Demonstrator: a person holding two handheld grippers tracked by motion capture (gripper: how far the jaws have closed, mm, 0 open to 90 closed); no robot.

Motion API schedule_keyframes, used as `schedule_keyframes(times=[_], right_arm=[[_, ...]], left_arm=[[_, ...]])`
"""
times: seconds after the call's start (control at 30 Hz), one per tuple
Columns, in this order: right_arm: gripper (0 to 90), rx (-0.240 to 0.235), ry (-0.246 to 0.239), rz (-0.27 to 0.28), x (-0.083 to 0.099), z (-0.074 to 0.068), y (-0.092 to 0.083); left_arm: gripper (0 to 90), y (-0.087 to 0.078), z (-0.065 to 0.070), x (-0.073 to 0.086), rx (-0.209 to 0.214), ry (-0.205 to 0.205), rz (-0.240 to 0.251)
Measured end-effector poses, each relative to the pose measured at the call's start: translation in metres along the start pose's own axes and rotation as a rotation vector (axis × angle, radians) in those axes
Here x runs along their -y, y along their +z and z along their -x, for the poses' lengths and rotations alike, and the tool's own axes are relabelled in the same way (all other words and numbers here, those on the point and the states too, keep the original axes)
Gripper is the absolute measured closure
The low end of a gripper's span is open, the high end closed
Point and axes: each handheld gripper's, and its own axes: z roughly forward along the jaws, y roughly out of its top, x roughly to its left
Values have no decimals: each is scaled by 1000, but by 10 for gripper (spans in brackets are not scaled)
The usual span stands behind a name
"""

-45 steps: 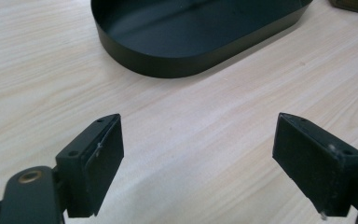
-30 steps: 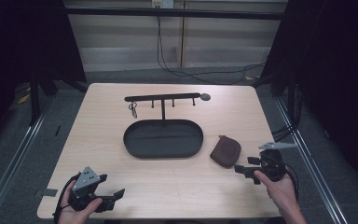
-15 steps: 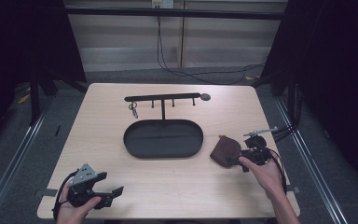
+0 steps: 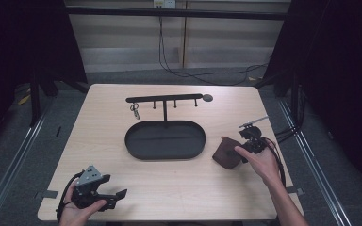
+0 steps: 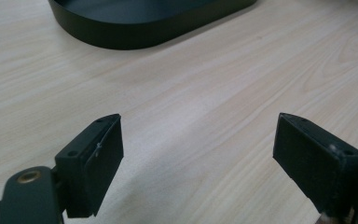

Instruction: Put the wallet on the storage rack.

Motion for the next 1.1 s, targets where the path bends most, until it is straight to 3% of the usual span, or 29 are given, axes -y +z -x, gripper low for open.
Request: schedule_keyframes(times=[0.17, 0.33, 0.53, 0.63, 0.83, 0.97, 1.1], right_arm=[[201, 0, 5, -53, -12, 6, 2], [223, 46, -14, -103, -22, 12, 6], [203, 32, -37, -138, -36, 16, 9], [191, 47, -57, -175, -42, 17, 15], [169, 49, -46, -224, -45, 18, 26], [176, 13, -26, -194, -46, 17, 31], [165, 15, -26, -181, -48, 14, 35]], left_arm=[[161, 0, 2, -1, 9, 11, 1], [161, -1, -1, -1, 7, 5, -9], [161, 1, -2, -1, 12, -1, -20], [162, -1, -2, 0, 16, 3, -22], [163, -2, -3, 0, 17, 0, -17], [183, -2, -4, 1, 13, -3, -25], [183, -3, -5, 1, 10, -14, -17]])
